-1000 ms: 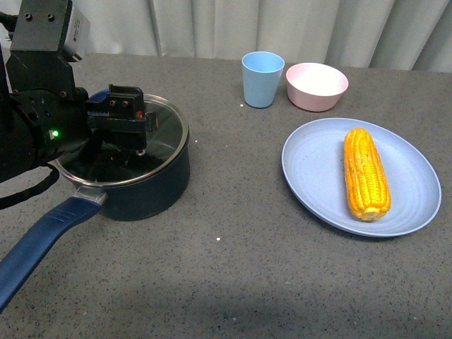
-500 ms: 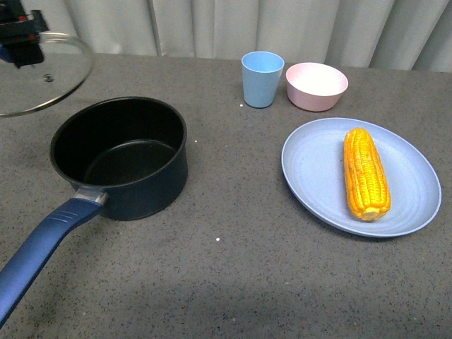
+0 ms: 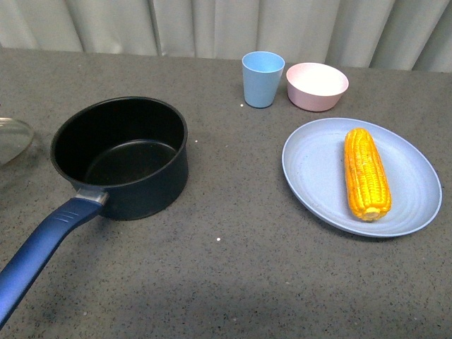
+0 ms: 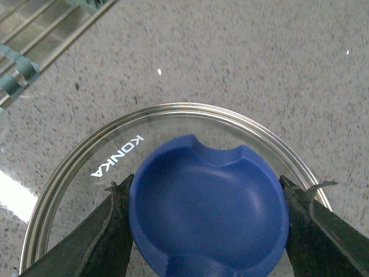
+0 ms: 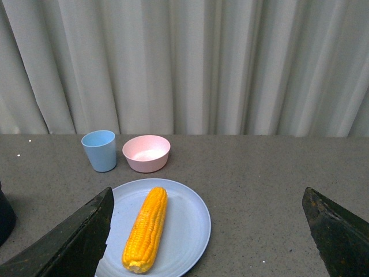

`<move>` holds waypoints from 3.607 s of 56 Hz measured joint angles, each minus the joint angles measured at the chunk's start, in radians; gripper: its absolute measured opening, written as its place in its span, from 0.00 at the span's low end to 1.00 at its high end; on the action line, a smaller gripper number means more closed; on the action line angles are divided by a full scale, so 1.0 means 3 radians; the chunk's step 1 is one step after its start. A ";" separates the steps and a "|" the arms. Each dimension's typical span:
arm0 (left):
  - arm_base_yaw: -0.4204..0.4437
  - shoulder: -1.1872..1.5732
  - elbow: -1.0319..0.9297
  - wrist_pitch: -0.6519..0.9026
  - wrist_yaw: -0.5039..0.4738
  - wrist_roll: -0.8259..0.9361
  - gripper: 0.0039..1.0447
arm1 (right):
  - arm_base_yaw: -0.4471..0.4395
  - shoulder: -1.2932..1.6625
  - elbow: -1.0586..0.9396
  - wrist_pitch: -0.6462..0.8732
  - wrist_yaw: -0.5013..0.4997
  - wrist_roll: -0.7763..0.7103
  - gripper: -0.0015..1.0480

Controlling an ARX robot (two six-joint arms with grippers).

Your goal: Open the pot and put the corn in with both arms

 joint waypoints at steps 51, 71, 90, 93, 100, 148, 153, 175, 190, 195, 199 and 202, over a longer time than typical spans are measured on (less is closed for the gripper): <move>-0.0099 -0.0415 -0.0248 0.0037 0.0261 0.0065 0.94 | 0.0000 -0.0001 0.0000 0.0000 0.0000 0.0000 0.91; -0.0281 -0.1831 -0.0922 -0.0060 0.0636 0.0048 0.94 | 0.0000 -0.0001 0.0000 0.0000 0.0000 0.0000 0.91; -0.0462 -0.2859 -0.1942 0.0927 0.0940 0.0454 0.41 | 0.0000 0.0000 0.0000 0.0000 0.0000 0.0000 0.91; -0.0481 -0.2954 -0.2028 0.0890 0.0917 0.0460 0.32 | 0.0000 0.0000 0.0000 0.0000 0.0000 0.0000 0.91; -0.0662 -0.3237 -0.2207 0.0782 0.0711 0.0478 0.12 | 0.0000 0.0000 0.0000 0.0000 -0.0001 0.0000 0.91; -0.0711 -0.5244 -0.2675 -0.0666 0.0701 0.0492 0.04 | 0.0000 -0.0001 0.0000 0.0000 0.0000 0.0000 0.91; -0.0711 -0.5402 -0.2675 -0.0815 0.0701 0.0492 0.04 | 0.0000 -0.0001 0.0000 0.0000 0.0000 0.0000 0.91; -0.0711 -0.5998 -0.2677 -0.1390 0.0701 0.0492 0.04 | 0.0000 -0.0001 0.0000 0.0000 0.0000 0.0000 0.91; -0.0711 -0.6280 -0.2677 -0.1671 0.0701 0.0492 0.04 | 0.0000 -0.0001 0.0000 0.0000 0.0000 0.0000 0.91; -0.0711 -0.6380 -0.2677 -0.1771 0.0701 0.0492 0.04 | 0.0000 0.0000 0.0000 0.0000 0.0000 0.0000 0.91; -0.0711 -0.6475 -0.2675 -0.1868 0.0699 0.0492 0.04 | 0.0000 -0.0001 0.0000 0.0000 0.0000 0.0000 0.91; -0.0711 -0.6701 -0.2675 -0.2192 0.0701 0.0493 0.04 | 0.0000 -0.0001 0.0000 0.0000 0.0000 0.0000 0.91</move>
